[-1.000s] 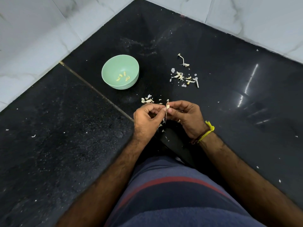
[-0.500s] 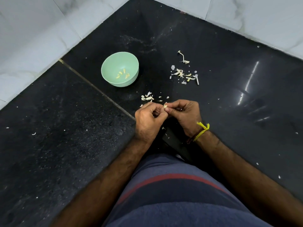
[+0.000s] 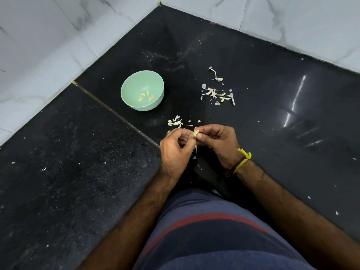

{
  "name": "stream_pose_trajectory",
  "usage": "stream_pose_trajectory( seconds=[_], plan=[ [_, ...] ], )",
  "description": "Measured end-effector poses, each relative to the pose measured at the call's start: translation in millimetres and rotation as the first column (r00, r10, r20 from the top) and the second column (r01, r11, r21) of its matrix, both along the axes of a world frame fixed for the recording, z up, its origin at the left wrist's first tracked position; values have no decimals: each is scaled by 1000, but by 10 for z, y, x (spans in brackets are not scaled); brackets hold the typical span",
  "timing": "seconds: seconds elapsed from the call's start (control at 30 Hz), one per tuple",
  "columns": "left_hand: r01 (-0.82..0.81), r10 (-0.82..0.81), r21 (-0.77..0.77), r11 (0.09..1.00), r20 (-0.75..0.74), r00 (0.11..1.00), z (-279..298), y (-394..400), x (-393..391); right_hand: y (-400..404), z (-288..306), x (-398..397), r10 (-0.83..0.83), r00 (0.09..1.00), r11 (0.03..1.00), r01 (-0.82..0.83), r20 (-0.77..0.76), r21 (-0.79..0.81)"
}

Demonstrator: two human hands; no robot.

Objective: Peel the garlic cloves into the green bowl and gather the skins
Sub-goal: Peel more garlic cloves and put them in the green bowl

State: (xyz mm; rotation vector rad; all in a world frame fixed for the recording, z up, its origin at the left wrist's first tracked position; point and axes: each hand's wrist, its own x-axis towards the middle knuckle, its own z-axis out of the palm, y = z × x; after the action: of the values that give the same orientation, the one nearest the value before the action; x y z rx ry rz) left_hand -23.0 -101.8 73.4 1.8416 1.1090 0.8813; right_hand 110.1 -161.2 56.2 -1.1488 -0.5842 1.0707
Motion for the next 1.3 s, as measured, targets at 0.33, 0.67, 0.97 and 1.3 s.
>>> stream_pose_trajectory(
  seconds=[0.33, 0.67, 0.97, 1.3],
  plan=[
    [40, -12, -223, 974, 125, 992, -15, 42, -22, -16, 20, 45, 8, 994, 1000, -10, -107, -19],
    [49, -34, -157, 986, 97, 995, 46, 14, -7, -18, 9, 59, 6, 992, 1000, -9, -122, -29],
    [20, -21, 25, 999, 13, 1000, -36, -14, -30, -28, -3, -65, -64, 997, 997, 61, -49, -55],
    [-8, 12, 156, 988, -21, 1000, -116, -38, 13, -33, -19, -66, -78, 989, 993, 89, 129, -81]
  ],
)
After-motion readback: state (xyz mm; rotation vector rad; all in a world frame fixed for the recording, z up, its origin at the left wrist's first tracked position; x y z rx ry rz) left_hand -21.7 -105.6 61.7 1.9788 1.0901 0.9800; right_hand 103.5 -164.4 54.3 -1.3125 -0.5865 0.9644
